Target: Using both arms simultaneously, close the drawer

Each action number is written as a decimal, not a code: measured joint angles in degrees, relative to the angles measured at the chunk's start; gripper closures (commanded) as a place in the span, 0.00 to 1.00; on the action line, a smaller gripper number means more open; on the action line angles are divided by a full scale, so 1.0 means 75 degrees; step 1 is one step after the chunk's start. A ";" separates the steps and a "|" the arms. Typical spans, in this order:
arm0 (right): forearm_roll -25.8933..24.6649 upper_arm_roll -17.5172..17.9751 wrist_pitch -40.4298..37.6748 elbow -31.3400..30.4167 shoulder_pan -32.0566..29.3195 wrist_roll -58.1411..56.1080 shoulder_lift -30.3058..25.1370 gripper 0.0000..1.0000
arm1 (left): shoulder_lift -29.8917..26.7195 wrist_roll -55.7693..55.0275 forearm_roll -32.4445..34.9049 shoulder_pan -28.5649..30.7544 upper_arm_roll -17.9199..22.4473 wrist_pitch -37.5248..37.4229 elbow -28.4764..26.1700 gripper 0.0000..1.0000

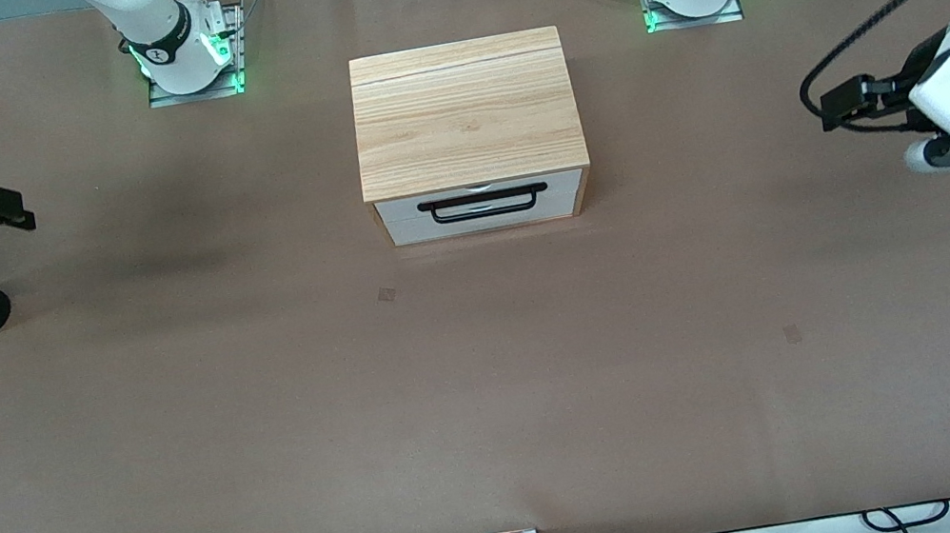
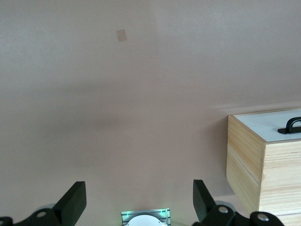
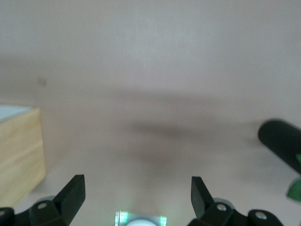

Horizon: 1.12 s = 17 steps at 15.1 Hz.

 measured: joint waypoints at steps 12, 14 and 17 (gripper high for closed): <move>-0.0046 -0.0246 0.0835 -0.1179 -0.0126 0.0372 -0.0884 0.00 | -0.2813 -0.0109 -0.0202 0.0035 -0.0155 0.2070 -0.4175 0.00; -0.0049 -0.0255 0.0822 -0.1198 -0.0055 0.0529 -0.0883 0.00 | -0.2940 -0.0094 -0.0362 0.0175 -0.0143 0.2271 -0.4440 0.00; -0.0052 -0.0255 0.0835 -0.1198 0.0168 0.0948 -0.0882 0.00 | -0.2921 -0.0088 -0.0475 0.0242 -0.0084 0.2363 -0.4524 0.00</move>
